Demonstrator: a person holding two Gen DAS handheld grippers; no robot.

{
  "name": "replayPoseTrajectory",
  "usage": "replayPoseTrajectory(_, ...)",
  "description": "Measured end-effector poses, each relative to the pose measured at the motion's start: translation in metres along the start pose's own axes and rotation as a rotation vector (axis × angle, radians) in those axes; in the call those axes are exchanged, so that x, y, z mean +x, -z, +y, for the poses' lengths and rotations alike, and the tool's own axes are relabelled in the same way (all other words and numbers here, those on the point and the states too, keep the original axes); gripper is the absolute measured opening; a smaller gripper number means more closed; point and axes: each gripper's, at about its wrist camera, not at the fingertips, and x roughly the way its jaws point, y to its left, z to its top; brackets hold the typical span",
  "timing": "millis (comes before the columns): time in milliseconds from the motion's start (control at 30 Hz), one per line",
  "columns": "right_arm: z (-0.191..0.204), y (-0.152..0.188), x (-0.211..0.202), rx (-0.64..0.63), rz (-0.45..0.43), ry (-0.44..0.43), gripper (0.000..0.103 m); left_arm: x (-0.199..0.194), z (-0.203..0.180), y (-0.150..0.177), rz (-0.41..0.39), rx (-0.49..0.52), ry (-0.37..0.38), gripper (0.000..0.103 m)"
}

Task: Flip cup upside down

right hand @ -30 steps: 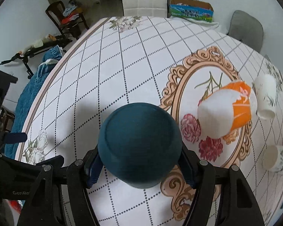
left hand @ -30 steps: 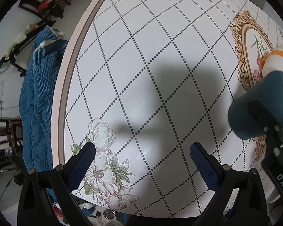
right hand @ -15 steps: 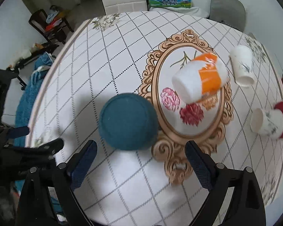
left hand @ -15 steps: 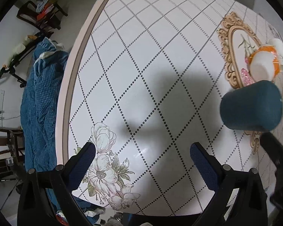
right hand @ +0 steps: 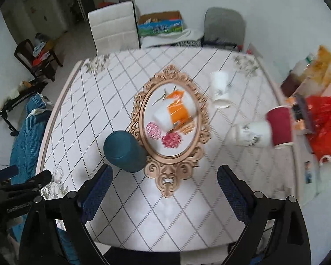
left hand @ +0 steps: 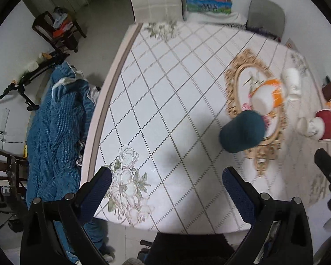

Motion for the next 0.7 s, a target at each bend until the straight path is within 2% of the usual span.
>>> replayPoseTrajectory(167,-0.008,0.011,-0.069,-0.034,-0.053,0.038,0.098,-0.071,-0.005,0.016,-0.121,-0.007,0.009,0.103)
replayPoseTrajectory(333,-0.018,0.029,-0.141,-0.048,-0.118,0.007,0.098,-0.131,-0.011,0.038,-0.211,-0.004,0.023,0.103)
replayPoseTrajectory(433,-0.022,0.039,-0.173,-0.055,-0.159,-0.002,0.101,-0.156,-0.015,0.051,-0.242,-0.003,0.037,0.103)
replayPoseTrajectory(700,-0.029,0.066,-0.242,-0.074,-0.236,-0.017,0.101,-0.201,-0.017,0.084,-0.299,-0.008,0.059,0.103)
